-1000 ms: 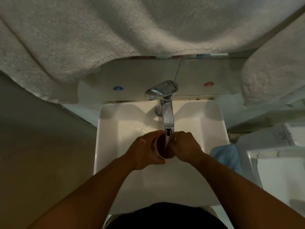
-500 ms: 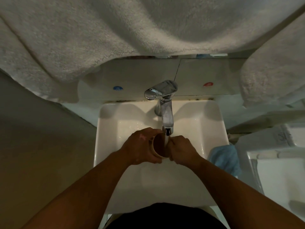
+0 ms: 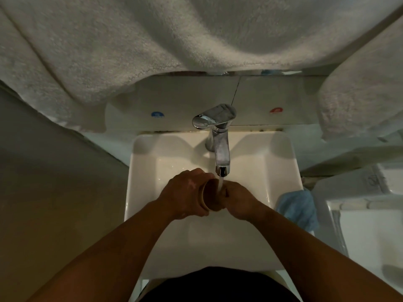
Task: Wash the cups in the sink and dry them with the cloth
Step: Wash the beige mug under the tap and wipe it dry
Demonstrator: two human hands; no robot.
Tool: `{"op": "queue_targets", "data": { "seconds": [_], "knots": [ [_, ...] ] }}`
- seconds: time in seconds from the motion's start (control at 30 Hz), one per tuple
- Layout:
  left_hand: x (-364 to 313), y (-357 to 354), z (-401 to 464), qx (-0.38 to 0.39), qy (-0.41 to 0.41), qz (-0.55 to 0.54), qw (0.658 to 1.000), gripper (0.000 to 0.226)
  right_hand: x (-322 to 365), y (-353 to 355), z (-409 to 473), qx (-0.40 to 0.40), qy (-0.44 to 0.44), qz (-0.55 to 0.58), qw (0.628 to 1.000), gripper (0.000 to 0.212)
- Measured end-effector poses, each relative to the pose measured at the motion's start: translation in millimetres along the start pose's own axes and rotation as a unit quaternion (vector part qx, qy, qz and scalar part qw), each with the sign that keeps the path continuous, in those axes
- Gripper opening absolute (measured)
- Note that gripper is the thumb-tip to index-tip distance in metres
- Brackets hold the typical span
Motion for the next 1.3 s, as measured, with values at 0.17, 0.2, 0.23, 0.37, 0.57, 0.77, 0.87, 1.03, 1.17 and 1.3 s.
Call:
{"op": "queue_targets", "data": {
  "seconds": [0.17,0.2,0.23,0.37,0.57,0.77,0.87,1.03,1.17,1.3],
  "knots": [
    [0,-1,0,-0.015,-0.002,-0.015,1.0,0.097,9,2,3,-0.021,0.026,-0.2,0.979,0.021],
    [1,1,1,-0.018,-0.005,-0.012,1.0,0.097,7,0,4,-0.014,0.017,-0.145,0.989,0.019],
    [2,4,1,-0.023,-0.009,-0.008,1.0,0.095,4,-1,4,-0.008,0.0,-0.061,0.998,0.016],
    [2,14,-7,-0.132,-0.031,-0.006,0.991,0.103,-3,5,-1,-0.025,-0.085,0.203,0.975,0.016],
    [10,-3,-11,-0.187,0.004,-0.023,0.982,0.105,8,1,-5,-0.051,-0.095,0.172,0.979,0.039],
    [-2,4,-13,-0.208,-0.029,-0.009,0.978,0.097,12,4,-7,0.008,-0.096,0.272,0.957,0.006],
    [-7,2,-13,-0.202,-0.024,-0.005,0.979,0.099,7,11,1,-0.031,-0.087,0.056,0.994,0.018],
    [-4,0,-11,-0.189,-0.019,0.005,0.982,0.095,5,-4,2,-0.045,-0.051,0.022,0.997,0.013],
    [-5,1,-14,-0.184,-0.029,-0.011,0.982,0.099,6,3,4,-0.051,-0.038,0.01,0.998,0.013],
    [-1,0,-7,-0.138,-0.025,-0.062,0.988,0.108,2,4,3,-0.097,-0.063,-0.007,0.993,0.022]
  ]
}}
Point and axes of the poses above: each hand's wrist, its own z-axis towards the middle knuckle, its own y-axis out of the back of the hand, x = y × z, the point moved 6 cm from there along z, towards the middle knuckle, and after that the axes turned 2 degrees about -z, right-handed, at the moved point
